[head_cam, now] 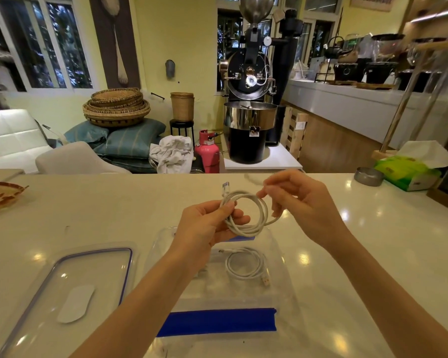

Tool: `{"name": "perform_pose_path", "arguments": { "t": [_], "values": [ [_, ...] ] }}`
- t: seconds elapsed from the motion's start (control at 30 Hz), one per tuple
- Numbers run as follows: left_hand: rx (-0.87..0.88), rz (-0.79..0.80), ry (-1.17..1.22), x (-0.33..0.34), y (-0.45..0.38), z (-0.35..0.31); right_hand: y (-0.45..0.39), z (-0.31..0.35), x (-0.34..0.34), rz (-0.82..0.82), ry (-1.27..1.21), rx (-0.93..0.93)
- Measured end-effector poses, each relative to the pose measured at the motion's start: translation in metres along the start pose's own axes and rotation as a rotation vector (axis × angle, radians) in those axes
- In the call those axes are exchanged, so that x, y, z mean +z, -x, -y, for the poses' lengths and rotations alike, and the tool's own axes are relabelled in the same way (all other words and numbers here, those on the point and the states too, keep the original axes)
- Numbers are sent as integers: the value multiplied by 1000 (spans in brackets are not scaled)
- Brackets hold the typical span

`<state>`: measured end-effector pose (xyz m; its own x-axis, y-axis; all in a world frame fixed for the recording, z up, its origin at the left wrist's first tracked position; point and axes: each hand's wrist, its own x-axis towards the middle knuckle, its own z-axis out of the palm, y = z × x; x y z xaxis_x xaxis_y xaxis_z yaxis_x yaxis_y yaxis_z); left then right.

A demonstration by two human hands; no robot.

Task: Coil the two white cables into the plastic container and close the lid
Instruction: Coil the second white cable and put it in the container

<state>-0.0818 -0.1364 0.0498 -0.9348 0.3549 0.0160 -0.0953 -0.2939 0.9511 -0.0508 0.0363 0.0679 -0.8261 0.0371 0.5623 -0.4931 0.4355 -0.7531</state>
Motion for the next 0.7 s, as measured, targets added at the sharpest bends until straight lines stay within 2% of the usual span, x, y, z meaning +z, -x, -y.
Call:
{"name": "perform_pose_path", "arguments": {
  "t": [0.23,0.37,0.5,0.6,0.7],
  "values": [
    [89,-42,-56,3,2,1,2,2,1,56,323,-69],
    [135,-13,-141,7,7,4,5,3,9,-16,485,-191],
    [138,16,-164,11,9,4,5,0,13,-61,572,-101],
    [120,46,-162,11,9,4,5,0,13,70,464,83],
    [102,85,-207,10,9,5,3,2,11,223,176,249]
  ]
}}
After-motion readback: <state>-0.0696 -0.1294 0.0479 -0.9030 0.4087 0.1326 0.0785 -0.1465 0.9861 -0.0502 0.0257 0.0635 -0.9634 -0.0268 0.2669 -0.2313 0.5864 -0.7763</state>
